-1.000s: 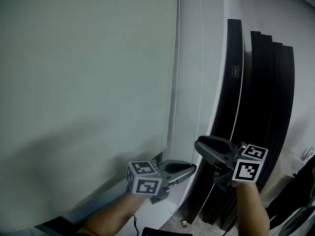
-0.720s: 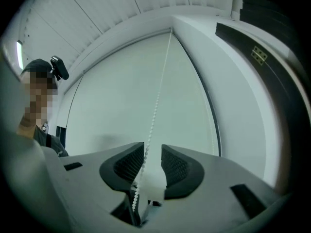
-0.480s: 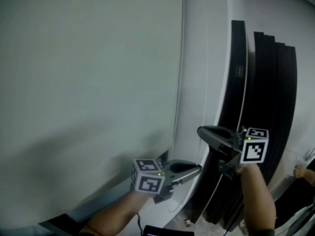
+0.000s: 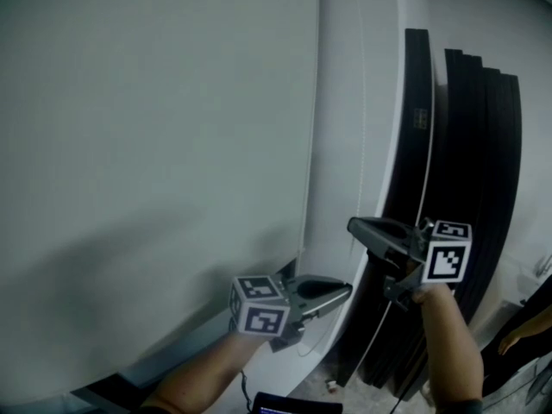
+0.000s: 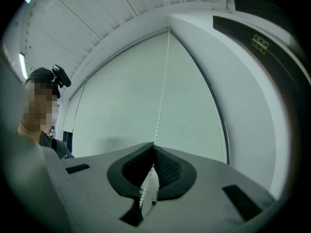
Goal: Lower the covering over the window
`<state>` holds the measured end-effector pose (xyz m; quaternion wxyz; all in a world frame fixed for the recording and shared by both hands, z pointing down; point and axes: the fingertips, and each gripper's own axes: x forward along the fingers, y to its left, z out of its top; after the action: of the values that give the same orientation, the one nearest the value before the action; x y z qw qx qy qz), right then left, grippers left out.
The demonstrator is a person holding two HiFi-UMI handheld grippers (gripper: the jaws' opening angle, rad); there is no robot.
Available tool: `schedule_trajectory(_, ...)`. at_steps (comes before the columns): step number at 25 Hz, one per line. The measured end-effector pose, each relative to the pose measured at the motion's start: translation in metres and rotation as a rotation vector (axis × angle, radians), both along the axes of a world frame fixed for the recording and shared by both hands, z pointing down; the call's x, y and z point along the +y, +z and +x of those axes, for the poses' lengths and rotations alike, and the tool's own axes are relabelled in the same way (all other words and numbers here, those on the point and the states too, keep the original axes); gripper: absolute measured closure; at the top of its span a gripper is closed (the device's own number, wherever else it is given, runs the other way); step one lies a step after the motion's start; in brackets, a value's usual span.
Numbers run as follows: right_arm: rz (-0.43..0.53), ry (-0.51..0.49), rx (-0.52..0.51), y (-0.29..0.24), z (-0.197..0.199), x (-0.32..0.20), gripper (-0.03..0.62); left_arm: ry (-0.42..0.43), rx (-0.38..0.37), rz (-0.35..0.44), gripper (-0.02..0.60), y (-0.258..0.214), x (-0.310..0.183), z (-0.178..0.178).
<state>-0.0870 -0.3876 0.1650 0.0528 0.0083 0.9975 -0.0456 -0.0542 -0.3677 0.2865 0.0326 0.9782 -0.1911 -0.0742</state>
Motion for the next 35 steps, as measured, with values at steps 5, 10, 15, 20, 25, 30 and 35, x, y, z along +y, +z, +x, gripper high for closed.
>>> schedule_trajectory(5,0.036,0.025,0.021,0.0,-0.003,0.0,0.608,0.0,-0.005,0.005,0.572,0.002,-0.003,0.001)
schedule_trajectory(10,0.047,0.034,0.011,0.003,0.001,0.001,0.609,-0.009,0.002,0.012,0.572,0.005,-0.005,-0.001)
schedule_trajectory(15,0.037,0.04,0.03,0.014,0.001,-0.006,0.608,-0.042,-0.051,0.006,0.574,0.018,-0.013,0.004)
schedule_trajectory(20,0.016,0.048,0.079,0.046,0.001,-0.012,0.608,-0.056,-0.079,-0.068,0.574,0.05,-0.023,0.006)
schedule_trajectory(25,-0.001,0.079,0.11,0.116,-0.001,-0.019,0.608,-0.085,-0.131,-0.11,0.575,0.121,-0.037,0.001)
schedule_trajectory(30,-0.024,0.088,0.124,0.169,-0.001,-0.015,0.608,-0.06,-0.109,-0.168,0.575,0.172,-0.034,0.007)
schedule_trajectory(35,-0.052,0.113,0.123,0.205,0.006,-0.008,0.608,-0.086,-0.108,-0.194,0.575,0.208,-0.026,0.011)
